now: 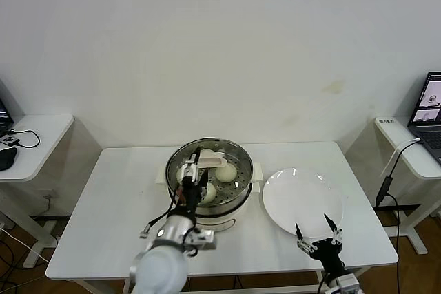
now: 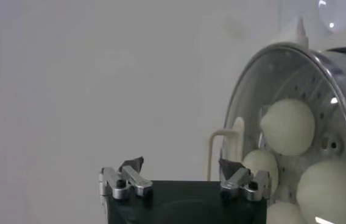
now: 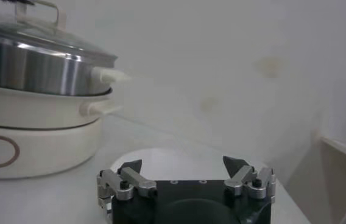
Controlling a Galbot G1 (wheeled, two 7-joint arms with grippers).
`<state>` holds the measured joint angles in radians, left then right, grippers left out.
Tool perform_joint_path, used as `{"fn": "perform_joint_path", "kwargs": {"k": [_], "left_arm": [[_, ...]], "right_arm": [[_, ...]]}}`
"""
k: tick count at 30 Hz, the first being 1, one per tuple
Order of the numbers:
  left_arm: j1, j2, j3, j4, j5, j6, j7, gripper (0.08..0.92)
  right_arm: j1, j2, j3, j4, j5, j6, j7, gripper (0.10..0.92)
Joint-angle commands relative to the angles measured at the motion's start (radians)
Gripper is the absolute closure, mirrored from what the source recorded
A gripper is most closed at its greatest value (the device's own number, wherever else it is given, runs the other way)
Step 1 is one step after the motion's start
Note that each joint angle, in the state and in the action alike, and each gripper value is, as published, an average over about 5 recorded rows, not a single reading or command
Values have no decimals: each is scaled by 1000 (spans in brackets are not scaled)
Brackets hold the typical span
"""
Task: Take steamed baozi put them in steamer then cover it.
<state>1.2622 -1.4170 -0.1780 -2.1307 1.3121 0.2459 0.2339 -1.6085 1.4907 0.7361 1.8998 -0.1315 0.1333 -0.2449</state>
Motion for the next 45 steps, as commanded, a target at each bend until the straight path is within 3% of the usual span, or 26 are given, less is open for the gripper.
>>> {"fn": "perform_joint_path", "kwargs": {"k": [1,5,10,21,45], "left_arm": [[347,132,-314,-181,-1138,-218,-317,177],[419,141,-453,-136,-1403,-281,-395,177],[509,118,-462,-132,-1548,-280,-415,177],[608,61,-430,-20,-1496,-451,-439,177],[627,41,-473,4,-1456,-439,-388,177]], "right_arm": [[-8,-14,-18,-14,83,16,-20,203],[-27,-18,-33,-9,94,20,-24,202],[-82,-68,-50,41,138,16,-23,203],[-193,-192,-95,92,247,41,85,203],[-218,-163,-147,112,179,41,121,203]]}}
